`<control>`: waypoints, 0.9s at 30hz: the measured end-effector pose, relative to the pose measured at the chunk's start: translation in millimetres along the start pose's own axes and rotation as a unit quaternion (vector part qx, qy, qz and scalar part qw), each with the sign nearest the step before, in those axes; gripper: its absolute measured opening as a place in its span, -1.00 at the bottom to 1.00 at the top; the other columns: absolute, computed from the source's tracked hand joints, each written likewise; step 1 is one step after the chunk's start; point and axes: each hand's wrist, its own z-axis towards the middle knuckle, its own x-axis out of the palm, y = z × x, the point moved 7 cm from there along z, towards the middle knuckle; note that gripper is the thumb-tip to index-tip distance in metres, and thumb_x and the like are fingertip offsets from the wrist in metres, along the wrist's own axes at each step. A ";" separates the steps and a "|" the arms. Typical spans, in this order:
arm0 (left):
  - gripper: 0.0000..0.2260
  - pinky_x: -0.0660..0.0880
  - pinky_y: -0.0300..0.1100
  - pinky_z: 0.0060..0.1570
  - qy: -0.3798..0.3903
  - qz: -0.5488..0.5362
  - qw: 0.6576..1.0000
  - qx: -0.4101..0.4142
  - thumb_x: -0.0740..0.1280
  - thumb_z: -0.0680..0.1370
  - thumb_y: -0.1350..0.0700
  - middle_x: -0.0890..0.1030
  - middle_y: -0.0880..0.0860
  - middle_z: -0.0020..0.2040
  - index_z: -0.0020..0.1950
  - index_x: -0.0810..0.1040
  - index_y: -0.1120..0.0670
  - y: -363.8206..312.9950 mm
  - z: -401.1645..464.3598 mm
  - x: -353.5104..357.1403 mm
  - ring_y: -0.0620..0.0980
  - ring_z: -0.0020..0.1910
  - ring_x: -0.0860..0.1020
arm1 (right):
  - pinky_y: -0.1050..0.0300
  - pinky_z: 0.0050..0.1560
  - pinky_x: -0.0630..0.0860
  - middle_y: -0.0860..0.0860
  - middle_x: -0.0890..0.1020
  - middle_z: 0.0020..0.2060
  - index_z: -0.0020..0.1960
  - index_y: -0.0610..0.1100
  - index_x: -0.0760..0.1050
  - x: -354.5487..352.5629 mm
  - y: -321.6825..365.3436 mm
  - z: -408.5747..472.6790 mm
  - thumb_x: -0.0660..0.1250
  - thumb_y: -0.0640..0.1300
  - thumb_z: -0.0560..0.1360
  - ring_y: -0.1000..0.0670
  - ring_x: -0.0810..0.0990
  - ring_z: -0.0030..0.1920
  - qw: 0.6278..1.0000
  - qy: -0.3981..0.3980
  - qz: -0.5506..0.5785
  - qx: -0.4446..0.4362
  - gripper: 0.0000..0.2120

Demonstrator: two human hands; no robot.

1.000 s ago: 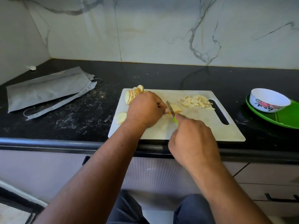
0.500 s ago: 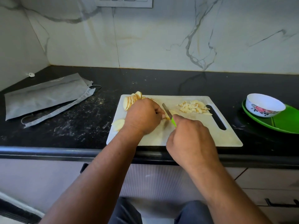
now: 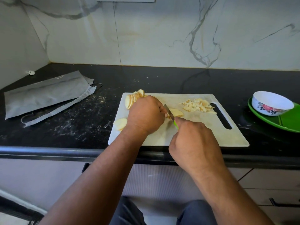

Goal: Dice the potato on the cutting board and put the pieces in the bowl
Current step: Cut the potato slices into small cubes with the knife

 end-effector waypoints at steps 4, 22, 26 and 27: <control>-0.93 0.66 -0.10 -0.04 -0.003 0.006 1.000 0.003 0.47 0.57 0.06 0.71 -0.11 -0.13 -0.07 0.76 -0.07 0.5 0.2 1.5 -0.11 -0.15 0.64 | 0.36 -0.30 0.41 0.08 0.51 -0.23 0.44 0.03 0.35 -3.2 -1.6 -19.2 0.24 -0.06 0.54 0.09 0.45 -0.30 0.999 0.042 -0.011 -0.011 -0.54; -0.48 0.61 -0.06 0.18 0.138 0.157 0.973 0.097 0.45 0.49 -0.32 0.65 -0.13 0.25 0.38 0.59 -0.14 -57.1 14.3 1.1 -0.05 0.17 0.61 | 0.25 -0.15 0.55 0.05 0.69 0.05 0.40 0.05 0.47 -15.8 -90.6 4.4 0.31 -0.16 0.53 -0.01 0.64 -0.13 0.972 -0.134 0.182 0.062 -0.55; -0.42 0.63 -0.07 0.05 0.057 0.191 0.978 0.058 0.34 0.46 -0.47 0.69 -0.09 0.12 0.25 0.66 -0.08 -54.9 17.8 13.7 -0.03 0.08 0.63 | 0.47 -0.39 0.41 0.07 0.68 -0.01 0.42 0.01 0.46 -10.0 -96.1 -2.8 0.30 -0.15 0.56 0.18 0.59 -0.26 0.965 -0.131 0.219 0.051 -0.57; -0.43 0.64 -0.07 0.02 0.039 0.200 0.978 0.050 0.33 0.47 -0.47 0.69 -0.07 0.06 0.19 0.69 -0.05 -55.7 17.7 15.0 -0.02 0.03 0.64 | 0.46 -0.43 0.41 0.08 0.68 -0.01 0.42 0.00 0.46 -9.6 -95.3 -3.3 0.30 -0.16 0.56 0.20 0.59 -0.28 0.965 -0.128 0.223 0.047 -0.56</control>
